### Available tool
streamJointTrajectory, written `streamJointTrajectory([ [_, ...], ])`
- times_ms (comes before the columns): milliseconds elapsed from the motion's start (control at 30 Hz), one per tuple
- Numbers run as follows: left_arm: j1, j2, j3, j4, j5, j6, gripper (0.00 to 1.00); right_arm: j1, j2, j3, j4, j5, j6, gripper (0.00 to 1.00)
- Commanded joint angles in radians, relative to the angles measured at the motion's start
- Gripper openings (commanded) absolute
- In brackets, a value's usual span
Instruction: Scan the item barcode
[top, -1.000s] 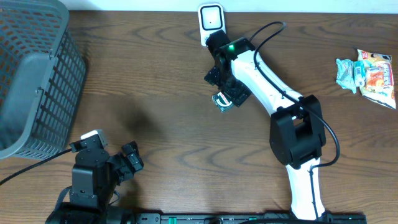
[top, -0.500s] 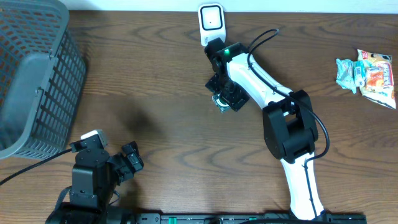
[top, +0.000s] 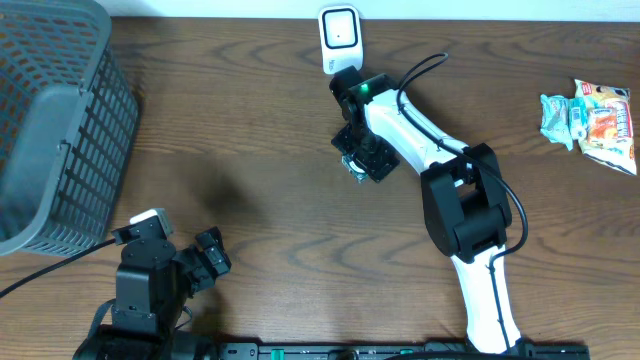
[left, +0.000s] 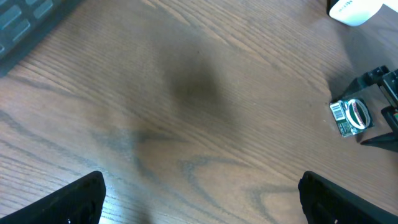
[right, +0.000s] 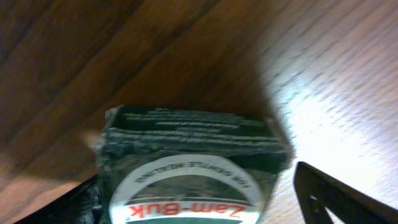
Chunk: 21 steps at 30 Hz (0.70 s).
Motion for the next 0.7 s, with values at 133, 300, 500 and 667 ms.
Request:
streamJointTrajectory([
  [133, 0.002, -0.005, 0.002, -0.002, -0.003, 0.002, 0.98, 0.008, 0.021, -0.037, 0.032, -0.005, -0.037, 0.78],
  [300, 0.002, -0.005, 0.002, -0.002, -0.003, 0.002, 0.98, 0.008, 0.021, -0.037, 0.044, -0.040, -0.127, 0.71],
  [500, 0.002, -0.005, 0.002, -0.002, -0.003, 0.002, 0.98, 0.008, 0.021, -0.037, 0.027, -0.055, -0.167, 0.63],
  [667, 0.002, -0.005, 0.002, -0.002, -0.003, 0.002, 0.98, 0.006, 0.016, -0.036, 0.024, -0.052, -0.213, 0.58],
])
